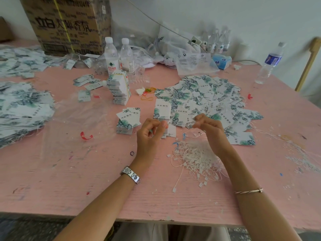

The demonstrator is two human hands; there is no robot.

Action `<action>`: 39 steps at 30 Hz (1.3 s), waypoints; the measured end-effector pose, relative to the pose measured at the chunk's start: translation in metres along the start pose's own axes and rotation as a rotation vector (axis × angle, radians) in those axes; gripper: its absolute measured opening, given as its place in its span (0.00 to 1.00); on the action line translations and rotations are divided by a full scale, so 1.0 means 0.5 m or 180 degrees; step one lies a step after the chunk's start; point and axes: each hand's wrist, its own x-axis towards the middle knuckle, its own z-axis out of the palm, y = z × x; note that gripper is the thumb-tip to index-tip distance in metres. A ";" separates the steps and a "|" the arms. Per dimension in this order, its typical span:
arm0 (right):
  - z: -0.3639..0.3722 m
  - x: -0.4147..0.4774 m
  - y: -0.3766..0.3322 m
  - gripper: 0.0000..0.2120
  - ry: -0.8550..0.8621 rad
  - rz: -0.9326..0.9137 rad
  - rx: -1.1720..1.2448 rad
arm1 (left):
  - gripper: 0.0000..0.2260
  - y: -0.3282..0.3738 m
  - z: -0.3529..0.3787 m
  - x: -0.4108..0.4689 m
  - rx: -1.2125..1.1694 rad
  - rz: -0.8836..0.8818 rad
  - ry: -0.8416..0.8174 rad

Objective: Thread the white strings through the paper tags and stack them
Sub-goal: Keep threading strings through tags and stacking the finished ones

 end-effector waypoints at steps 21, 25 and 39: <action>-0.009 0.013 0.042 0.12 0.1791 0.0005 -0.1563 | 0.05 -0.022 0.006 -0.007 0.0469 0.0002 -0.0508; 0.016 0.001 0.027 0.08 0.1376 -0.0636 -0.2479 | 0.07 -0.021 0.011 -0.015 0.0869 0.0187 -0.0651; 0.081 -0.026 0.013 0.02 -0.0464 -0.1011 -0.1384 | 0.13 -0.015 0.007 -0.020 0.1802 0.0533 -0.0528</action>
